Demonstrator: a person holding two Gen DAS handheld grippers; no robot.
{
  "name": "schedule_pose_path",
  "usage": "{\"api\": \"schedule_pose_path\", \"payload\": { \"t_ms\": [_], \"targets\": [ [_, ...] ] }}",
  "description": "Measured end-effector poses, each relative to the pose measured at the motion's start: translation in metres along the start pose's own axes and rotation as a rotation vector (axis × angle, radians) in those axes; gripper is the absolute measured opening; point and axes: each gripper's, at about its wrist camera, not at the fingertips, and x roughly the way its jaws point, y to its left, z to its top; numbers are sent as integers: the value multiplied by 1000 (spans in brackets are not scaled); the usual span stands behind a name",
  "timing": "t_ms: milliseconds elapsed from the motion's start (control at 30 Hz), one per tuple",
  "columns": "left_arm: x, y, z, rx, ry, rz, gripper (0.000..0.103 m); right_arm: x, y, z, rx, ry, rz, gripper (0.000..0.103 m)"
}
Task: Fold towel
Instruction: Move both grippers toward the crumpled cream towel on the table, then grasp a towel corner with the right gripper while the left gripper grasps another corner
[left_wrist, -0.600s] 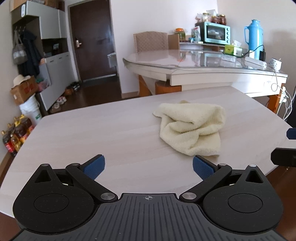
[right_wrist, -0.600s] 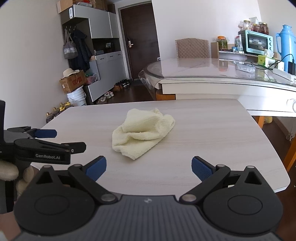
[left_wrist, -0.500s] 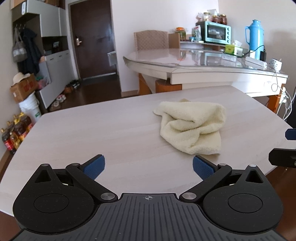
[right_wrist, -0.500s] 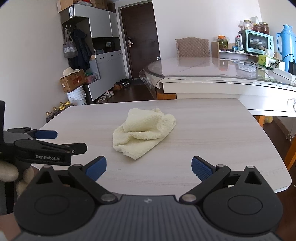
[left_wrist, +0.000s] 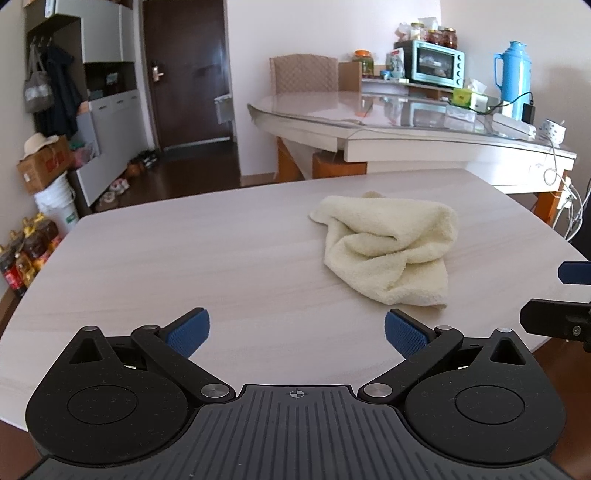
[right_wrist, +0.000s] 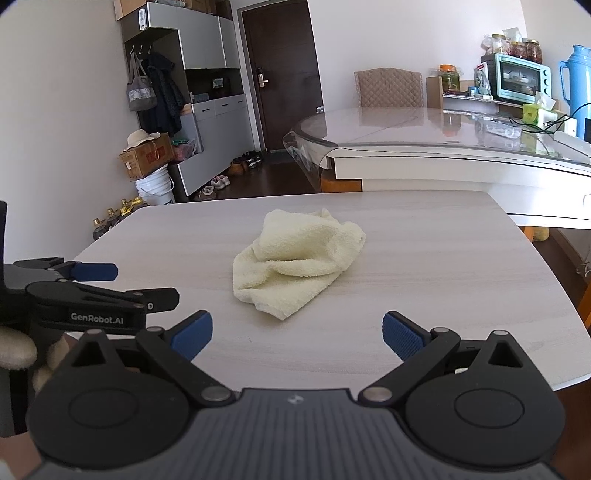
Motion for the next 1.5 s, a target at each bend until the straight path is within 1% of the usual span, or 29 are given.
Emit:
{"api": "schedule_pose_path", "payload": {
  "t_ms": [100,233,300,667,733,933,1033,1200,1233,1333,1400,1433,1500],
  "targets": [
    [1,0,0,-2,4,-1,103,5,-1,-2,-1,3,2,100],
    [2,0,1,0,9,-2,103,2,-11,-6,3,3,5,100],
    [2,-1,1,1,12,-3,103,10,-5,-6,0,7,1,100],
    [10,-3,3,10,22,-8,103,4,-18,-19,5,2,-1,99],
    [12,-4,4,15,22,-9,103,12,-8,-8,-6,7,-6,99],
    [18,-1,9,11,17,-7,103,8,-14,-4,-33,-13,-8,99],
    [22,0,13,10,17,-11,103,20,-3,15,-52,-13,-12,99],
    [30,3,19,22,15,-23,103,26,-3,25,-89,-16,-11,99],
    [32,5,21,26,14,-26,103,32,-1,33,-99,-14,-11,98],
    [38,10,28,33,15,-46,103,41,-3,41,-134,-12,-9,93],
    [42,15,33,37,10,-66,103,49,-5,45,-156,-7,-4,92],
    [44,18,35,39,10,-78,103,53,-6,48,-167,-4,2,89],
    [50,24,40,42,12,-109,103,69,-4,59,-188,5,9,87]
  ]
}}
